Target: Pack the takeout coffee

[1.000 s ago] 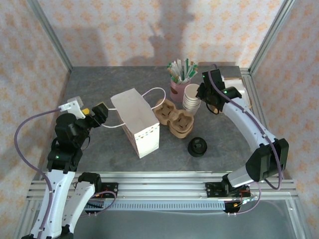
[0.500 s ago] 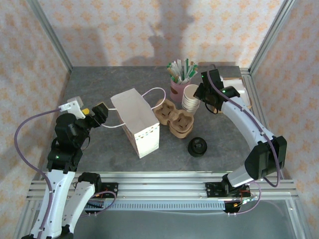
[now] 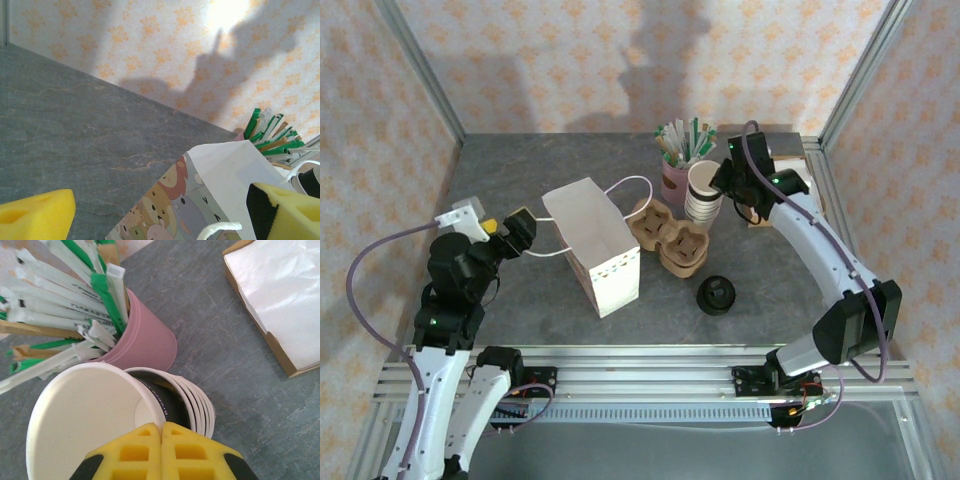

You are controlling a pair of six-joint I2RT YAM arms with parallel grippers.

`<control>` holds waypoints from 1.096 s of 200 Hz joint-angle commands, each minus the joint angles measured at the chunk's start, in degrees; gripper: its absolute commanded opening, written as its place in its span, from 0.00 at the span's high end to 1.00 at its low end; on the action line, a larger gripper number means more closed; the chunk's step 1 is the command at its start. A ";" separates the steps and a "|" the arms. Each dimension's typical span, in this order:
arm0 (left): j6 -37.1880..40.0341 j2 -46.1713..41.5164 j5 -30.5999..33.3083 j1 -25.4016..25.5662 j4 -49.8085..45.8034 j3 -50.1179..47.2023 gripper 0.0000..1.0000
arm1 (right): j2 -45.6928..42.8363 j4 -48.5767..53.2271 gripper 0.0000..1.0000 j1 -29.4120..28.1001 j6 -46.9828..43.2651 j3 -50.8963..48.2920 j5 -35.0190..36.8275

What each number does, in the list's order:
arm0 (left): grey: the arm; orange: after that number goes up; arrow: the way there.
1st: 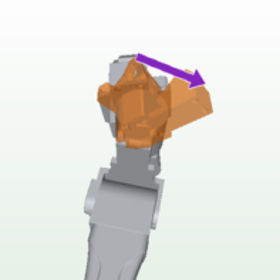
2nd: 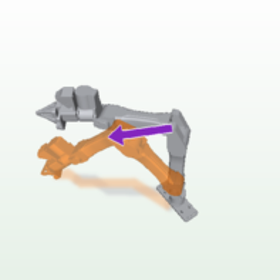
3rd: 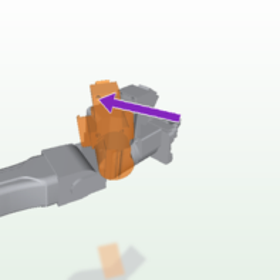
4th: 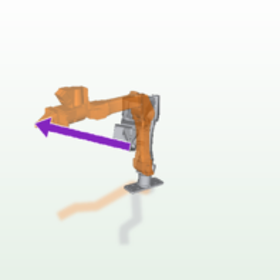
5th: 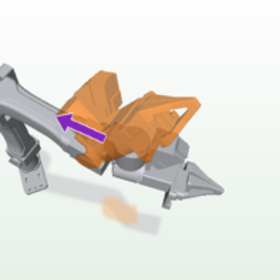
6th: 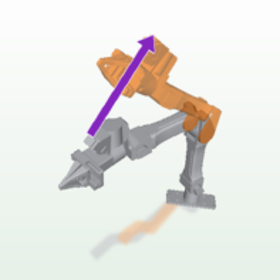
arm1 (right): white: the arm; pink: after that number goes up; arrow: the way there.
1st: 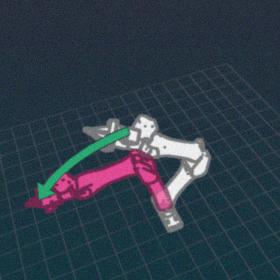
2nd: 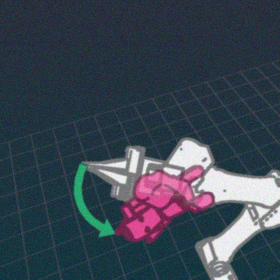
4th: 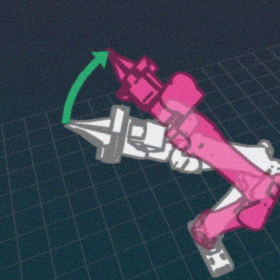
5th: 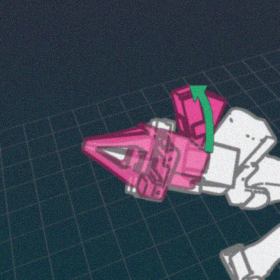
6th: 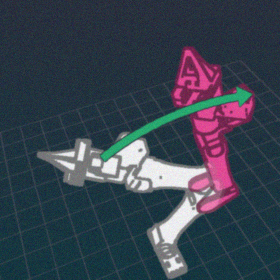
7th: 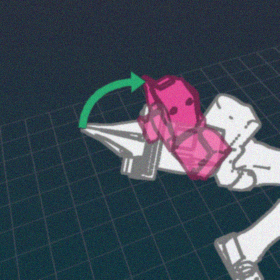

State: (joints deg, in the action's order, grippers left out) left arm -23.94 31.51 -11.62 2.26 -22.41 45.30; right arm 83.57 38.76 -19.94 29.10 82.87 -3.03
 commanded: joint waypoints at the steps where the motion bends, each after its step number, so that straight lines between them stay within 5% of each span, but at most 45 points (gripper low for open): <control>1: 0.57 -1.90 -1.21 0.20 3.36 -1.30 0.09 | -3.33 1.99 1.00 -0.14 -1.08 3.38 -0.55; 44: 0.76 -2.15 -6.81 0.20 6.30 -1.96 0.08 | -7.12 4.47 1.00 -0.11 -2.10 6.48 -1.22; 90: 0.92 -1.67 -5.92 0.29 5.62 -1.93 0.07 | -14.73 6.54 1.00 -1.60 -1.63 6.52 -6.67; 137: 1.13 -1.12 -4.74 0.29 5.10 -1.80 0.06 | -21.76 12.60 1.00 -12.49 -1.35 3.53 -4.77; 219: 0.56 -0.49 -4.12 0.29 5.09 -2.02 0.05 | -28.30 8.73 1.00 -29.52 4.75 -22.53 -1.48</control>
State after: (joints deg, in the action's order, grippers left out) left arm -23.92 30.46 -15.90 2.26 -18.57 43.75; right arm 56.51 48.93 -45.95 31.09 63.83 -7.07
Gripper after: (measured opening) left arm 0.949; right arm 0.045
